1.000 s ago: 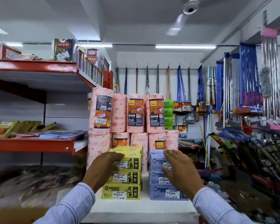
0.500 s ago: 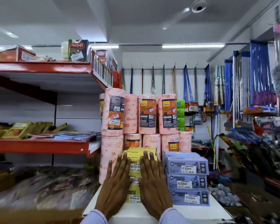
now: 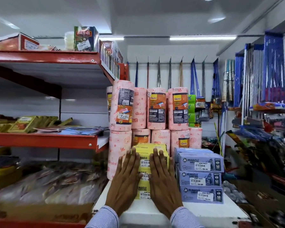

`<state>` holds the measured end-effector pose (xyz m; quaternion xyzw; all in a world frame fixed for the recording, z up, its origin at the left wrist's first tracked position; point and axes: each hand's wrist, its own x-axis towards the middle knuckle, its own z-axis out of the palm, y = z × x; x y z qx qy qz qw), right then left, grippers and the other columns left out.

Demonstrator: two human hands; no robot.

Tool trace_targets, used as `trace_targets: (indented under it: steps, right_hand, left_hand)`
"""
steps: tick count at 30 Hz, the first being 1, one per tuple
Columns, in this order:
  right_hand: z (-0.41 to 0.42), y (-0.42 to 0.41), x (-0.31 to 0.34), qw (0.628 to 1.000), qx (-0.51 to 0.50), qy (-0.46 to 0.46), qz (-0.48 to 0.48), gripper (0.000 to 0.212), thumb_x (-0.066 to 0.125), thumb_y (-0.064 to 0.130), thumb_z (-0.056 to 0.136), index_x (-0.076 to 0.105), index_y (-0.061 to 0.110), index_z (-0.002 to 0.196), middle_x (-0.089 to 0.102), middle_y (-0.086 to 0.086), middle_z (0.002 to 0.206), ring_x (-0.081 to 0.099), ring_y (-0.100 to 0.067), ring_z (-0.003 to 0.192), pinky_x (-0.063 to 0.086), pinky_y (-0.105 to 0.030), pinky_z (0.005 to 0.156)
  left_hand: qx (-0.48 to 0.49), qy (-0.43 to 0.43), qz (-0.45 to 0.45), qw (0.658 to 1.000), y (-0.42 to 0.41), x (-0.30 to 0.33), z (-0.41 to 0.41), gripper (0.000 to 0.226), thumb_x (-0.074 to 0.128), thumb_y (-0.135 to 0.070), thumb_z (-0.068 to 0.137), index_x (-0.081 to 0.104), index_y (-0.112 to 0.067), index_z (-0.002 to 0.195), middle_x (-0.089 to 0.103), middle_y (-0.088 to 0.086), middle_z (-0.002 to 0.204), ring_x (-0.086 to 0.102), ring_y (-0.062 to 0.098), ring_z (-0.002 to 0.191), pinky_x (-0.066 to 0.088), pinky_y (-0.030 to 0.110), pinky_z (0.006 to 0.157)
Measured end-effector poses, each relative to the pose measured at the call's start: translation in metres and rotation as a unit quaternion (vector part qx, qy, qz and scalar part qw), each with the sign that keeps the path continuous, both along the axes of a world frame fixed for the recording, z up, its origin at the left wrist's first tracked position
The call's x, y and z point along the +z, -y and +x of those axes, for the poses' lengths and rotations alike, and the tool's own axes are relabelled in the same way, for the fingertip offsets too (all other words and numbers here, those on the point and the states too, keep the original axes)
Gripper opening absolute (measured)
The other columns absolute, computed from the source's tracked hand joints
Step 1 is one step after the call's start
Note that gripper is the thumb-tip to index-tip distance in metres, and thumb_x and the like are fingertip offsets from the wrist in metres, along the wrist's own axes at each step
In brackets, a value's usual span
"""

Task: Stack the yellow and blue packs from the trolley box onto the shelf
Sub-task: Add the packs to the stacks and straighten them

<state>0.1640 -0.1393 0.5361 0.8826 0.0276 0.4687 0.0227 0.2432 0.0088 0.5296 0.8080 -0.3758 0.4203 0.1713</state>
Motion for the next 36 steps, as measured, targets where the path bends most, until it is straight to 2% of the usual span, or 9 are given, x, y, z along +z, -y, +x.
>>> trace_targets:
  steps: [2,6,8,12,16,23,28,36]
  right_hand:
    - [0.001,0.000,0.001,1.000,0.004,-0.002,-0.001,0.066,0.036,0.025,0.097,0.005,0.010,0.153,-0.001,-0.008,0.164,-0.002,-0.026,0.150,-0.008,-0.046,0.120]
    - [-0.017,0.003,0.003,0.999,0.035,0.010,0.012,0.067,0.041,0.023,0.098,0.005,0.011,0.153,-0.001,-0.008,0.164,-0.002,-0.026,0.150,0.004,-0.050,0.119]
    - [-0.037,0.017,0.007,0.998,0.041,0.037,0.014,0.066,0.039,0.022,0.097,0.005,0.010,0.153,-0.001,-0.008,0.164,-0.001,-0.028,0.150,0.003,-0.050,0.120]
    - [-0.072,0.076,0.012,0.994,0.000,0.093,0.055,0.062,0.029,0.024,0.098,0.006,0.008,0.152,-0.003,-0.009,0.164,0.002,-0.029,0.150,-0.001,-0.046,0.122]
    - [-0.088,0.127,0.015,0.985,-0.052,0.103,0.126,0.063,0.033,0.021,0.098,0.003,0.006,0.152,-0.002,-0.013,0.163,0.000,-0.029,0.150,0.006,-0.050,0.121]
    - [-0.088,0.156,0.015,0.994,-0.011,0.048,0.094,0.061,0.030,0.021,0.101,0.000,0.008,0.152,-0.006,-0.010,0.164,-0.006,-0.025,0.150,0.009,-0.045,0.120]
    - [-0.081,0.159,0.010,0.994,0.042,0.053,0.090,0.060,0.029,0.023,0.101,0.001,0.010,0.153,-0.005,-0.007,0.164,-0.003,-0.026,0.150,0.003,-0.034,0.122]
    - [-0.073,0.160,0.005,0.994,0.057,0.056,0.080,0.063,0.037,0.017,0.100,0.003,0.006,0.152,-0.005,-0.008,0.164,-0.004,-0.027,0.150,-0.001,-0.032,0.122]
  left_hand:
    - [0.006,-0.002,0.005,1.000,-0.001,0.001,0.000,0.063,0.031,-0.031,0.100,0.001,-0.012,0.153,-0.005,0.007,0.164,-0.002,0.020,0.151,0.008,0.048,0.119]
    - [0.014,0.007,0.002,1.000,-0.005,0.001,-0.008,0.064,0.027,-0.035,0.099,0.002,-0.012,0.153,-0.004,0.008,0.164,-0.001,0.024,0.151,0.006,0.050,0.120]
    - [0.007,0.008,-0.007,1.000,-0.004,0.001,-0.018,0.064,0.025,-0.037,0.099,0.001,-0.012,0.153,-0.004,0.007,0.164,-0.001,0.024,0.151,0.003,0.048,0.120]
    - [-0.052,0.039,0.006,0.998,0.034,0.007,-0.056,0.065,0.031,-0.037,0.099,0.004,-0.013,0.153,0.000,0.008,0.164,0.000,0.024,0.151,0.000,0.044,0.121]
    - [-0.071,0.058,0.026,0.995,0.089,0.019,-0.083,0.063,0.029,-0.036,0.101,0.003,-0.011,0.153,0.000,0.009,0.164,-0.001,0.024,0.151,0.004,0.045,0.120]
    - [-0.029,0.057,0.066,0.996,0.149,0.031,-0.087,0.063,0.031,-0.035,0.101,0.004,-0.010,0.153,0.002,0.010,0.163,-0.004,0.026,0.151,0.019,0.054,0.116]
    - [-0.025,0.043,0.058,0.997,0.156,0.026,-0.081,0.060,0.025,-0.034,0.102,0.003,-0.012,0.153,0.001,0.008,0.164,-0.005,0.023,0.151,0.014,0.052,0.116]
    - [-0.030,0.040,0.050,0.997,0.157,0.021,-0.079,0.060,0.029,-0.034,0.102,0.008,-0.010,0.153,0.004,0.010,0.163,0.001,0.024,0.151,0.013,0.049,0.117]
